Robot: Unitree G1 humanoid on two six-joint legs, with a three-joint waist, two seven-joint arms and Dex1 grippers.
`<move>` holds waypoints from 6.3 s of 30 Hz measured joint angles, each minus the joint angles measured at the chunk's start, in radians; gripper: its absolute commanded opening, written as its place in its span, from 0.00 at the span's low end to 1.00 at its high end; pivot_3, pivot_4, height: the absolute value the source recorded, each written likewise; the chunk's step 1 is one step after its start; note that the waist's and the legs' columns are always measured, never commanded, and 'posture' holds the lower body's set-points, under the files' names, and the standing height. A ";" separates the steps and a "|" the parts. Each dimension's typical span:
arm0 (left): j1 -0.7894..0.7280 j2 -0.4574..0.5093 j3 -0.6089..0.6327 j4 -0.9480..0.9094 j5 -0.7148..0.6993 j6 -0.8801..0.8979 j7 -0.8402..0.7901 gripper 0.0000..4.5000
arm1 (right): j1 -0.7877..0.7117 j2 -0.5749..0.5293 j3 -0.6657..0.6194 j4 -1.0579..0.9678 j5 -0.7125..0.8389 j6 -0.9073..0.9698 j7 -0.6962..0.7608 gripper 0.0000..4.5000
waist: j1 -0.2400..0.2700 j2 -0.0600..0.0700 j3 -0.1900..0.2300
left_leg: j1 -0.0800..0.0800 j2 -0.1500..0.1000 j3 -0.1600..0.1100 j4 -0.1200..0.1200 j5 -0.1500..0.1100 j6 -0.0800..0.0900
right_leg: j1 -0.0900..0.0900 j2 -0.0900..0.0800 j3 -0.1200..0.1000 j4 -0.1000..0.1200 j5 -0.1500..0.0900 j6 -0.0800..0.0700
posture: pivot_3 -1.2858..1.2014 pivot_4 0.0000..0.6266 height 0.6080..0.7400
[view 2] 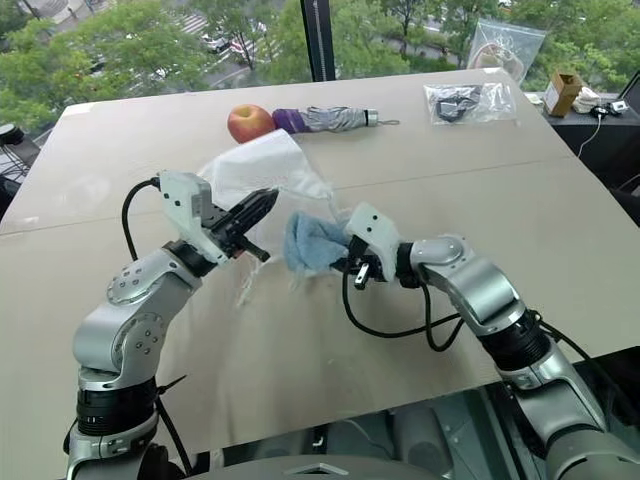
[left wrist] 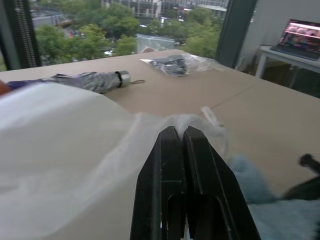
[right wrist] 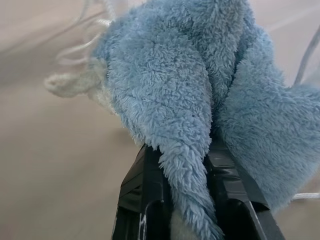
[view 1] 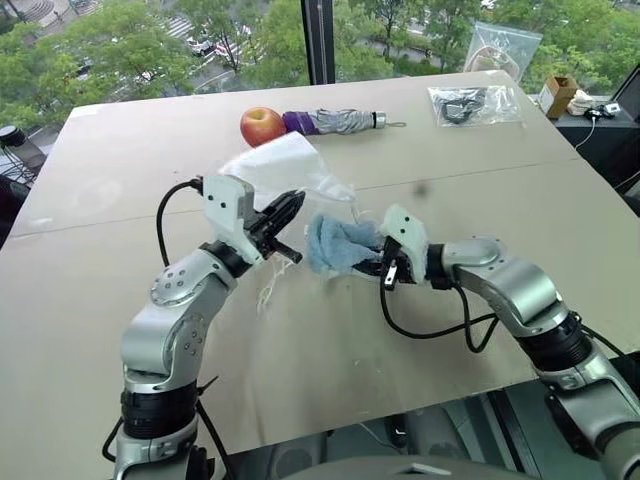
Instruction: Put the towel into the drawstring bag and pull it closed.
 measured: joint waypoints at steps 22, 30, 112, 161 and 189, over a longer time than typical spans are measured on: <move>0.009 -0.035 -0.080 -0.010 -0.093 0.080 0.037 0.00 | -0.051 0.441 -0.588 0.238 0.776 0.228 -0.846 0.85 | -0.016 0.001 0.001 | 0.002 0.001 0.000 -0.003 0.000 0.000 | -0.001 0.003 0.000 0.002 0.000 0.000 | 0.52 0.24 1.00; -0.026 -0.024 -0.038 0.175 -0.002 -0.025 0.052 0.00 | 0.066 0.193 -0.365 0.111 0.600 0.270 -0.654 0.85 | 0.009 0.001 0.000 | -0.001 -0.002 -0.001 -0.001 0.000 0.000 | 0.001 -0.001 -0.001 -0.003 -0.002 0.001 | 0.52 0.24 1.00; -0.045 0.003 -0.147 0.264 0.136 -0.137 -0.095 0.00 | 0.193 -0.205 -0.045 -0.015 -0.203 -0.246 0.101 0.62 | 0.019 0.001 0.001 | 0.003 -0.002 0.000 0.003 0.000 0.000 | 0.001 -0.001 0.001 0.004 -0.004 0.002 | 0.52 0.24 1.00; -0.086 -0.009 -0.154 0.327 0.160 -0.165 -0.145 0.00 | -0.089 0.345 -0.107 0.542 -0.277 -0.557 -0.282 0.64 | 0.017 0.001 0.001 | 0.001 -0.001 -0.001 0.001 0.000 0.000 | 0.000 0.000 0.001 0.004 0.001 0.001 | 0.52 0.24 1.00; -0.114 0.004 -0.155 0.335 0.158 -0.152 -0.161 0.00 | 0.083 0.153 -0.116 0.405 -0.243 -0.502 -0.184 0.64 | 0.021 0.001 0.001 | 0.002 -0.001 0.000 0.002 0.000 0.000 | 0.001 0.000 0.001 0.005 0.000 0.000 | 0.52 0.24 1.00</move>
